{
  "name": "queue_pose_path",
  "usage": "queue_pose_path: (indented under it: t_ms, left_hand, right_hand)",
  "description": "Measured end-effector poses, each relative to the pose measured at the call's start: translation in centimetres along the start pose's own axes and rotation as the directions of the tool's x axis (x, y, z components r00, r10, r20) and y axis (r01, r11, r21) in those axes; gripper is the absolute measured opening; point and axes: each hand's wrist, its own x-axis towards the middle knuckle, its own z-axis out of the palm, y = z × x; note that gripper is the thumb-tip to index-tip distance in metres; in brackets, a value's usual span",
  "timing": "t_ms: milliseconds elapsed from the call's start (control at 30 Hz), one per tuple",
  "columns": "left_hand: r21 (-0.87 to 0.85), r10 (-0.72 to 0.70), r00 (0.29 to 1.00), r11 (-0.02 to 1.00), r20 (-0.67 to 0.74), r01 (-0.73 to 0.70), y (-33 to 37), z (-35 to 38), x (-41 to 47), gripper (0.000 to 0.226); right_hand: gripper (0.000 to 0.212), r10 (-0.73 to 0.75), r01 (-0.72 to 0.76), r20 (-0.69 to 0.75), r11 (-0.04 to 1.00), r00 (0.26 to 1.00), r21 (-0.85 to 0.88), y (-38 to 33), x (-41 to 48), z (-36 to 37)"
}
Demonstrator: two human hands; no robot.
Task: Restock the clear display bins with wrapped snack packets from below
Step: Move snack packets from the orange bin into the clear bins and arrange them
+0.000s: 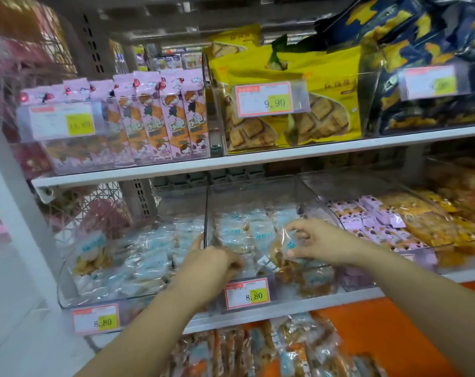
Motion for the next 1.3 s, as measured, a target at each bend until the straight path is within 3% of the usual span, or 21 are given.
queue_pose_path:
  t_ms: [133,233,367,600,767,833,967,1133,1300]
  left_hand:
    - [0.074,0.019,1.000,0.997,0.007,-0.019,-0.2,0.6,0.2,0.025]
    - [0.092,0.022,1.000,0.996,-0.021,-0.020,-0.3,1.0,0.3,0.026]
    - [0.087,0.017,0.998,0.996,-0.062,-0.012,-0.3,1.4,0.0,0.027]
    - [0.084,0.003,0.996,0.996,-0.095,0.005,-0.3,2.3,-0.2,0.027]
    - [0.064,0.002,0.992,0.998,-0.126,0.006,-0.2,2.4,-0.2,0.027]
    - [0.070,0.004,0.991,0.998,-0.135,0.005,-0.1,2.3,-0.2,0.026]
    - [0.106,-0.011,0.987,0.994,-0.159,0.028,-0.4,2.9,-0.4,0.019]
    - [0.242,-0.020,0.990,0.969,-0.137,0.053,0.3,2.5,-0.7,0.048]
    - [0.262,-0.029,0.992,0.963,-0.119,0.060,0.9,2.0,-0.7,0.036]
  right_hand:
    - [0.040,-0.024,0.072,0.114,0.895,0.993,-0.441,-1.5,1.4,0.1]
    - [0.046,0.012,0.074,0.149,0.828,0.989,-0.555,-2.2,2.2,1.7]
    - [0.050,-0.003,0.093,0.176,0.858,0.984,-0.505,-2.4,2.2,2.3]
    - [0.038,-0.051,0.047,0.010,0.799,0.999,-0.599,-2.1,0.6,3.2]
    - [0.034,-0.011,0.092,0.162,0.861,0.987,-0.501,-1.5,0.8,2.6]
    - [0.037,-0.020,0.141,0.224,0.829,0.974,-0.542,-1.7,0.3,2.5]
    - [0.038,-0.126,0.186,0.137,0.712,0.982,-0.677,-2.1,-1.3,3.9]
    - [0.045,-0.098,0.183,0.165,0.729,0.981,-0.659,-1.3,-1.8,5.0]
    - [0.041,-0.087,0.198,0.192,0.683,0.978,-0.703,-1.5,-0.5,5.5]
